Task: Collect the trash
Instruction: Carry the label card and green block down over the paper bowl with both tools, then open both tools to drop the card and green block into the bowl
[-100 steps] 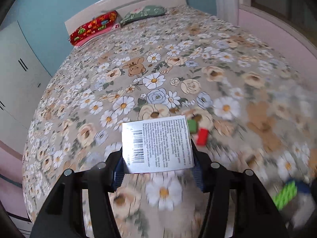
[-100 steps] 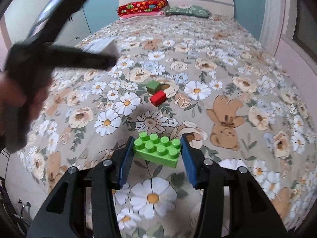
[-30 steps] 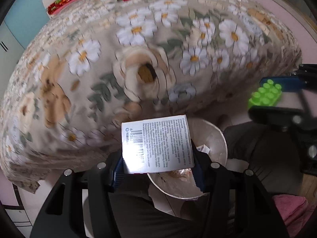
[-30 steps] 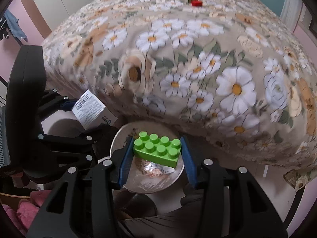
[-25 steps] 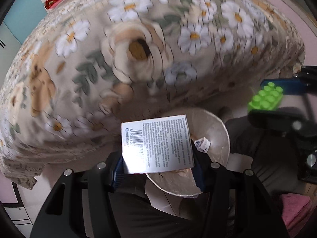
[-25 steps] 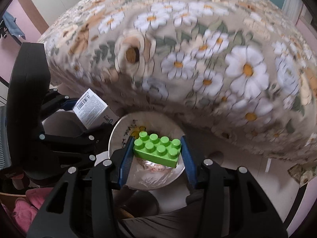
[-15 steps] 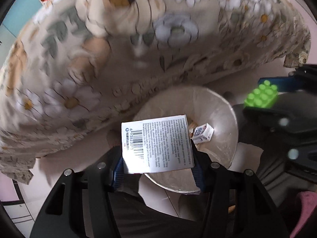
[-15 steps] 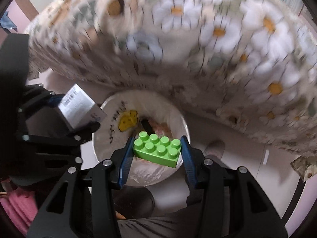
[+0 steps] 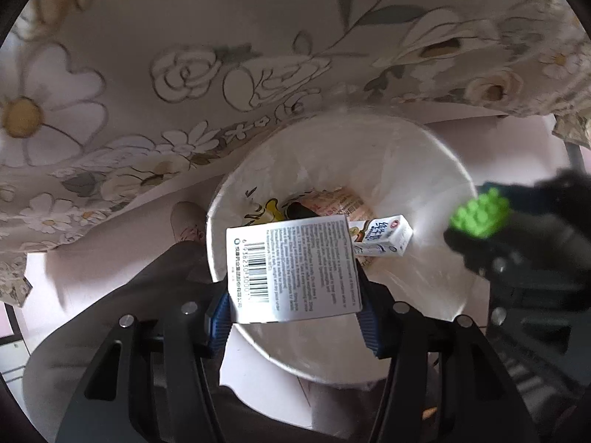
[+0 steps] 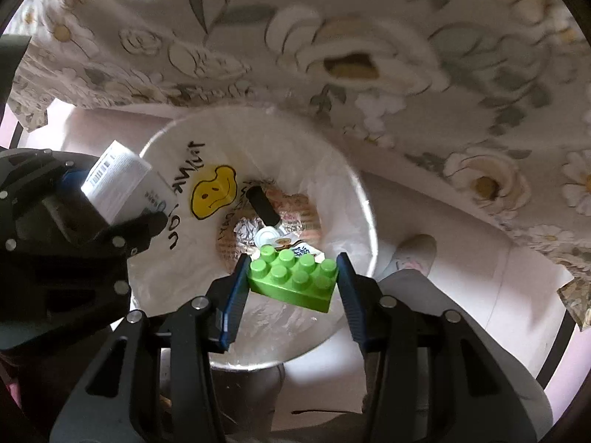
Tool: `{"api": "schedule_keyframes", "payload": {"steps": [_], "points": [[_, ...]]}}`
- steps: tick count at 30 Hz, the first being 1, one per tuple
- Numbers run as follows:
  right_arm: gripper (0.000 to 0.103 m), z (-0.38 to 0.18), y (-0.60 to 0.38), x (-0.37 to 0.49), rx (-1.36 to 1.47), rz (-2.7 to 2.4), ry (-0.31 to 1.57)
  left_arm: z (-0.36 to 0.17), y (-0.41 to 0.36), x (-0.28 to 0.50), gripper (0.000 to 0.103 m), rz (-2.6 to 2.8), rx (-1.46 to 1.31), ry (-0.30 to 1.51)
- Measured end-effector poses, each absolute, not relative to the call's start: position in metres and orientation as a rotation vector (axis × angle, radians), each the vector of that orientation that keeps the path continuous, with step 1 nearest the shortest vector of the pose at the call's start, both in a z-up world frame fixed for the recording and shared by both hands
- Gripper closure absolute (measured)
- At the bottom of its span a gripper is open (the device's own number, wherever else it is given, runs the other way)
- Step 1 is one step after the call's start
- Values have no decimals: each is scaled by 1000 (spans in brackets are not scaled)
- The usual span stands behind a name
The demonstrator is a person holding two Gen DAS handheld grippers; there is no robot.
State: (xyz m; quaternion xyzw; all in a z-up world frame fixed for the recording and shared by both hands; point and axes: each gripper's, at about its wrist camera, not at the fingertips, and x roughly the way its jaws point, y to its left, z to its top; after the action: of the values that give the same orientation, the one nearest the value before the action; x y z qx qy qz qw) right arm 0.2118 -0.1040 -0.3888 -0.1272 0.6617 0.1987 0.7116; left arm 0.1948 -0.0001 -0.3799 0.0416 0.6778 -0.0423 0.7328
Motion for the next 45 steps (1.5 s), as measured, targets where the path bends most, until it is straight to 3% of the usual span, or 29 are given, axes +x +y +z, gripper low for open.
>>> {"api": "schedule_keyframes", "payload": {"steps": [18, 23, 45], "points": [[55, -447, -93, 217, -295, 484, 1610, -438, 0, 215, 44, -115, 5, 1597], [51, -460, -84, 216, -376, 467, 1632, -444, -1, 220, 32, -123, -33, 1622], [48, -435, -91, 208, -325, 485, 1588, -430, 7, 213, 31, -94, -36, 1582]]}}
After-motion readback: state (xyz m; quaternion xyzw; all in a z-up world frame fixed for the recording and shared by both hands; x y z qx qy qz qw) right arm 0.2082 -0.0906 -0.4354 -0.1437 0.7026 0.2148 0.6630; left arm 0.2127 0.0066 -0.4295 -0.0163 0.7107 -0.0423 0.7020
